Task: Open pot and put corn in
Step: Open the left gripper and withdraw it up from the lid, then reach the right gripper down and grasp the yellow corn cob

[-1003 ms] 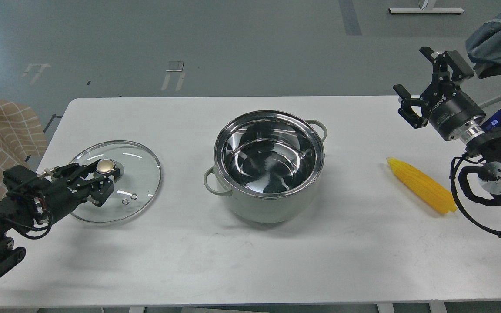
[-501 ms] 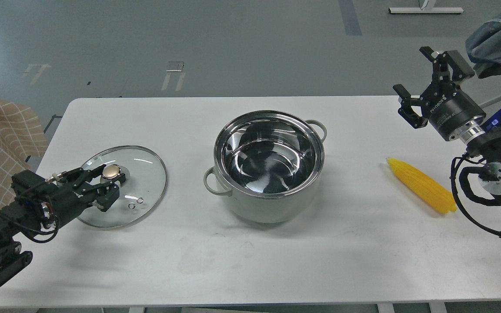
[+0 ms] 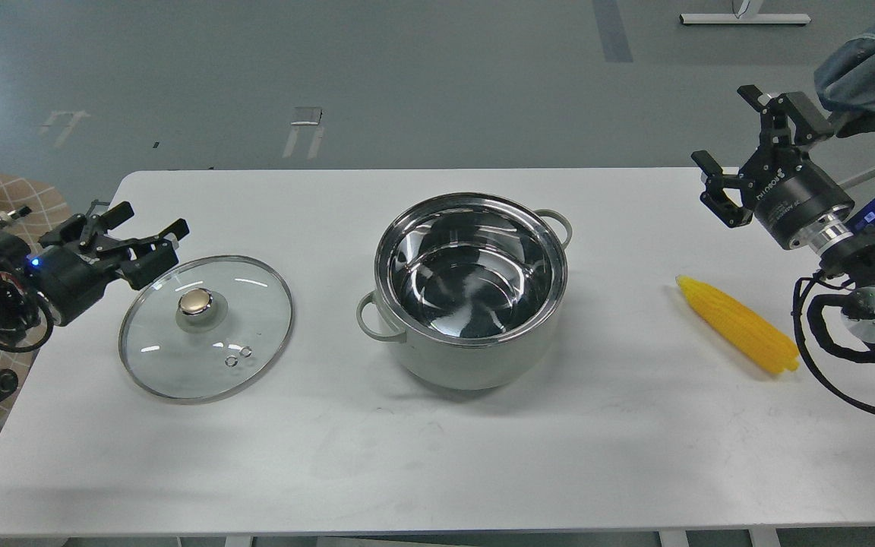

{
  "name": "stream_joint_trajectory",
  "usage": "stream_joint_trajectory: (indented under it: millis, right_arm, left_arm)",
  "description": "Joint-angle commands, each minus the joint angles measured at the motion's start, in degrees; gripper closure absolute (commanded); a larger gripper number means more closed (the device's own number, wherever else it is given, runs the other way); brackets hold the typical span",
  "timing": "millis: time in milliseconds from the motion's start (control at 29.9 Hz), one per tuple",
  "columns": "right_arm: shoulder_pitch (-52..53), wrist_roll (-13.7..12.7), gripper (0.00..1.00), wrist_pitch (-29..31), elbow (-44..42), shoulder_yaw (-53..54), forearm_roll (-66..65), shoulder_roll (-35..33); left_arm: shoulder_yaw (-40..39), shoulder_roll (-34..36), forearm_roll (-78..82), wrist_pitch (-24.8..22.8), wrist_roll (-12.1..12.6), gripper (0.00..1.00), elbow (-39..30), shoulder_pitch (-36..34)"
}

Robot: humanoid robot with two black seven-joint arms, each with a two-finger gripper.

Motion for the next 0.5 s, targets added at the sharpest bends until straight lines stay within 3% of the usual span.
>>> stream_joint_trajectory:
  millis: [0,100,234,301,468]
  right_arm:
    - [3.6,0.0,0.0,-3.6,0.1,-0.8,-10.2,-2.3]
    - [8.4,0.0,0.0,-5.4,1.3,-4.5,-21.6,-4.4]
    - [14.1,0.0,0.0,-5.2,6.0,-10.1,-25.9,-11.3]
    - [20.2,0.0,0.0,-5.1,8.3,-18.8,-32.8,-14.4]
    - [27.9,0.0,0.0,-5.4,10.9,-32.0,-50.8,-18.2]
  left_arm:
    - [-0.7,2.5,-14.5,-5.4,0.0,0.04,-5.7,-4.3]
    - [-1.7,2.0,-27.9,-12.7,0.0,0.03,-7.0,-9.7]
    - [-3.4,-0.3,-42.0,-21.9,0.0,0.03,-6.2,-15.8]
    - [-4.8,-3.6,-52.1,-26.7,0.0,0.03,-5.5,-17.9]
    - [-9.6,-9.6,-59.6,-29.1,0.0,0.03,-5.5,-17.9]
